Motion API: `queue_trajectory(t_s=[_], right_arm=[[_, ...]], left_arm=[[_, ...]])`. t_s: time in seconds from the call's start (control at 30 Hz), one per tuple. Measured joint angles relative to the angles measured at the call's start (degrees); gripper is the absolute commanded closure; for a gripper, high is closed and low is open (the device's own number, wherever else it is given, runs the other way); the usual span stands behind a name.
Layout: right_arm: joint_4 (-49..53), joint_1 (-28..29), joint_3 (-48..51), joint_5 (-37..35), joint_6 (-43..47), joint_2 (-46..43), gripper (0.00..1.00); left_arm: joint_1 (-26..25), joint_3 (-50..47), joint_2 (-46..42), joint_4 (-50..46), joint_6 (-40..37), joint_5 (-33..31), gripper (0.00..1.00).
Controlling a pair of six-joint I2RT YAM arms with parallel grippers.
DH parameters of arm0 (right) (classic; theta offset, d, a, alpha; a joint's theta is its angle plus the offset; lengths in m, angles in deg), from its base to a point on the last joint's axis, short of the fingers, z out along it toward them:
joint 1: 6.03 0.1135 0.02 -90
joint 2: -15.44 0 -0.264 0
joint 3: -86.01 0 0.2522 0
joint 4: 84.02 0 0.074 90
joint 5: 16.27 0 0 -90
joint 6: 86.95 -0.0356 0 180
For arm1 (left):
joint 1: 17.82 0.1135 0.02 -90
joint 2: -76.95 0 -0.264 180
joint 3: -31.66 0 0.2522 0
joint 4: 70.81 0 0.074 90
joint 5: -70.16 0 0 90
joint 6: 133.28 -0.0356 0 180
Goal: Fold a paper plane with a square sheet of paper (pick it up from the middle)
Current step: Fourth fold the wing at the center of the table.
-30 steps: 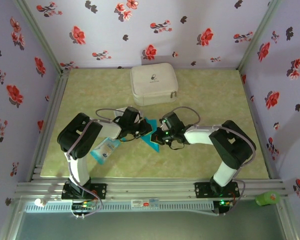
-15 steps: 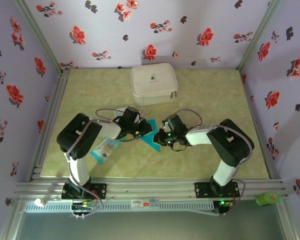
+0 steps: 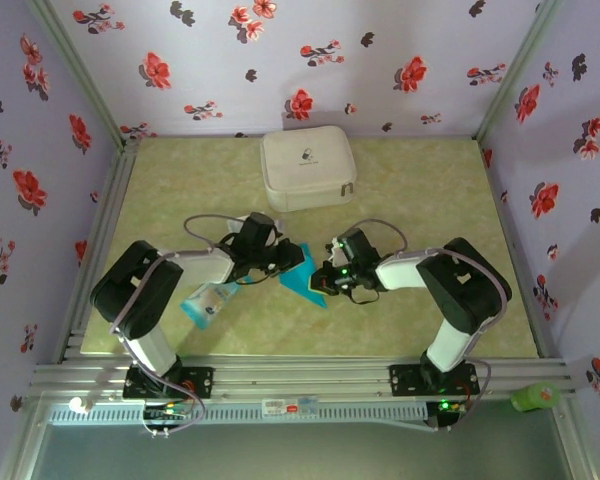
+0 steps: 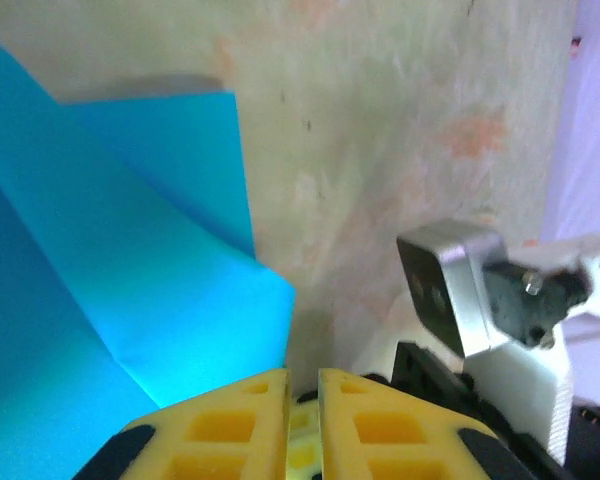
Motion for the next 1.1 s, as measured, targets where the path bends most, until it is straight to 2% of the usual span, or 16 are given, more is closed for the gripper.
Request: queue_trajectory(t_s=[0.17, 0.47, 0.7, 0.83, 1.1], right_arm=[[1.2, -0.4, 0.0, 0.8, 1.4, -0.2, 1.00], [1.5, -0.7, 0.0, 1.3, 1.6, -0.2, 1.00], [1.0, -0.7, 0.3, 1.5, 1.6, -0.2, 1.00], [0.8, -0.7, 0.5, 1.5, 1.6, -0.2, 1.00], [0.4, -0.7, 0.7, 1.5, 1.6, -0.2, 1.00]], left_arm=[[-3.2, 0.0, 1.3, -0.3, 0.0, 0.0, 0.86], [-3.5, 0.2, 5.0, -0.2, 0.0, -0.5, 0.86], [-2.9, 1.1, 5.9, -1.9, 0.2, -2.8, 0.89], [-1.3, 1.7, 6.0, -3.4, 0.2, -3.3, 0.99], [1.3, 2.8, 6.6, -4.8, 0.0, -2.4, 1.00]])
